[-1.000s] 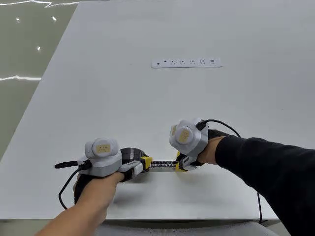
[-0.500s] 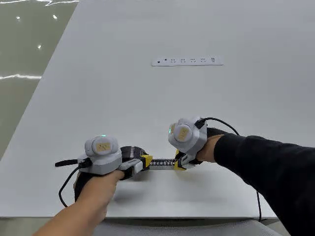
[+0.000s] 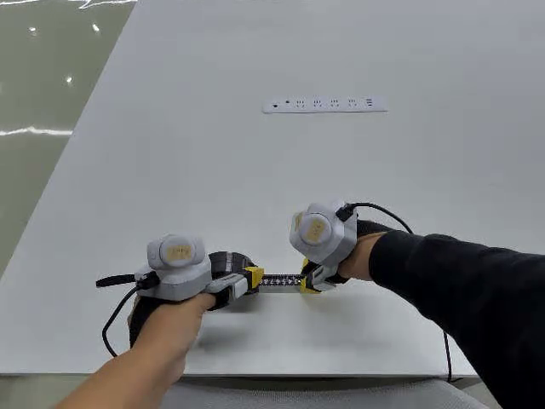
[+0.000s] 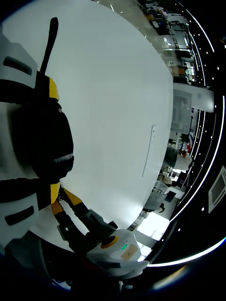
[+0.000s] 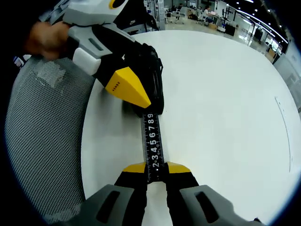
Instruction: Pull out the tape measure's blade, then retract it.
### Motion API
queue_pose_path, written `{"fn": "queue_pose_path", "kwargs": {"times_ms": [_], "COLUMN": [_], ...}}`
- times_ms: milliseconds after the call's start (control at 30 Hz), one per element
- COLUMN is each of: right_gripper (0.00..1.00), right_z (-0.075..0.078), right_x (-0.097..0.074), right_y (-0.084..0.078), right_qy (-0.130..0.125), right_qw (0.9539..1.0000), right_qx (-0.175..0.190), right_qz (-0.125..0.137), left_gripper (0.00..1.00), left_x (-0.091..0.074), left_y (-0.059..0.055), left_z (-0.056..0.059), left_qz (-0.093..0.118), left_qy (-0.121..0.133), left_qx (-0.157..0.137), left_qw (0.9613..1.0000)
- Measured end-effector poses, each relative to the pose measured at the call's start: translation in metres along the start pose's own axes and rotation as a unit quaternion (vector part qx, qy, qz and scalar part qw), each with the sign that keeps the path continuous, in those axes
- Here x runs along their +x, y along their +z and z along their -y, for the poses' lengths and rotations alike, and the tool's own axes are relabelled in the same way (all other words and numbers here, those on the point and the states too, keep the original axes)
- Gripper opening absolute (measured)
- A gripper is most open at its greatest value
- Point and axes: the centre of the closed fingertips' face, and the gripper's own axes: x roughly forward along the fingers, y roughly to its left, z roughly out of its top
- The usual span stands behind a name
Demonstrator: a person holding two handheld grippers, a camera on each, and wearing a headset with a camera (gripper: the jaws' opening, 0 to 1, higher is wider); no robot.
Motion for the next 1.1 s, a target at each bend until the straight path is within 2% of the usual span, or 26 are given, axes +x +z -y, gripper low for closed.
{"fn": "queue_pose_path", "kwargs": {"times_ms": [1100], "right_gripper": [0.1], "right_z": [-0.0011], "right_x": [0.0038], "right_y": [0.0074], "right_qy": [0.001], "right_qw": [1.0], "right_qx": [-0.001], "right_qz": [0.008], "left_gripper": [0.6], "left_x": [0.0008], "left_y": [0.0001], "left_z": [-0.0008], "left_qz": [0.0], "left_qy": [-0.001], "left_qx": [0.0], "left_qw": [1.0]}}
